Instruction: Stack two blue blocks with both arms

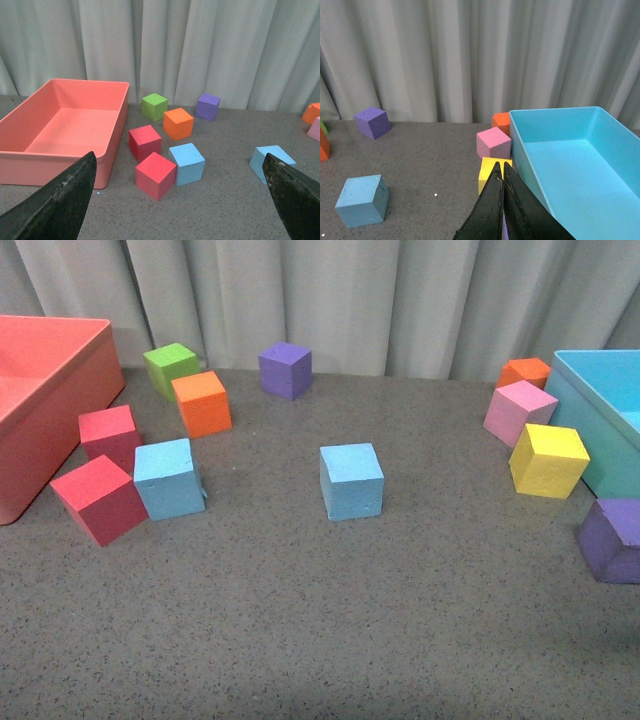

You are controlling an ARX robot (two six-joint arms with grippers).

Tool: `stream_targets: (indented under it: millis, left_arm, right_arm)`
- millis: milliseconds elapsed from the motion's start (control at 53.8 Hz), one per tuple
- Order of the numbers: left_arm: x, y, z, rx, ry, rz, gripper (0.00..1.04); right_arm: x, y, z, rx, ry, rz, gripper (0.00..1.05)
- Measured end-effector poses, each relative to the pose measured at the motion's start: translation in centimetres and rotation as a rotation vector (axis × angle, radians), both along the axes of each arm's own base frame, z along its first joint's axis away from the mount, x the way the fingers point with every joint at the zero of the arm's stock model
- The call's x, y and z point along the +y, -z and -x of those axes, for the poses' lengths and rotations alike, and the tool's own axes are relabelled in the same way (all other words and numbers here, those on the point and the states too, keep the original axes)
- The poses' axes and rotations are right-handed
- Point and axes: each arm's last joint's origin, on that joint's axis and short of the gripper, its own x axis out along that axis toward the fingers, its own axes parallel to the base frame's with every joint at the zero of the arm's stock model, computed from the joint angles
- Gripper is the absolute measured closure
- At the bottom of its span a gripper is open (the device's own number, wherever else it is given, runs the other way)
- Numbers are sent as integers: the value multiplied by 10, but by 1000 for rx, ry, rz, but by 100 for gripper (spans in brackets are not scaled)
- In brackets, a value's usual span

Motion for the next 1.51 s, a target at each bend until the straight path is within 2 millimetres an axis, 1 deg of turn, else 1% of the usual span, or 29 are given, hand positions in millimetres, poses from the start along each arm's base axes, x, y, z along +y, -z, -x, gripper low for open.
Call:
stream_targets:
  millis: [149, 186, 297, 595, 1059, 1506]
  left_arm:
    - [0, 0, 0, 0, 0, 0, 7]
    - [0, 0, 0, 0, 0, 0, 7]
    - [0, 0, 0, 0, 0, 0, 7]
    - [0, 0, 0, 0, 0, 0, 7]
    - [0, 0, 0, 0, 0, 0, 7]
    - [0, 0, 0, 0, 0, 0, 7]
  right_arm:
    - [-7, 0, 16, 3, 0, 0, 104]
    - [-10, 0, 19, 3, -16, -1, 104]
    - [-16, 0, 28, 0, 8, -2, 104]
    - [-17, -1, 47, -2, 5, -2, 104]
    - [-17, -5, 65, -17, 4, -2, 104]
    - [-17, -6, 76, -23, 4, -2, 104]
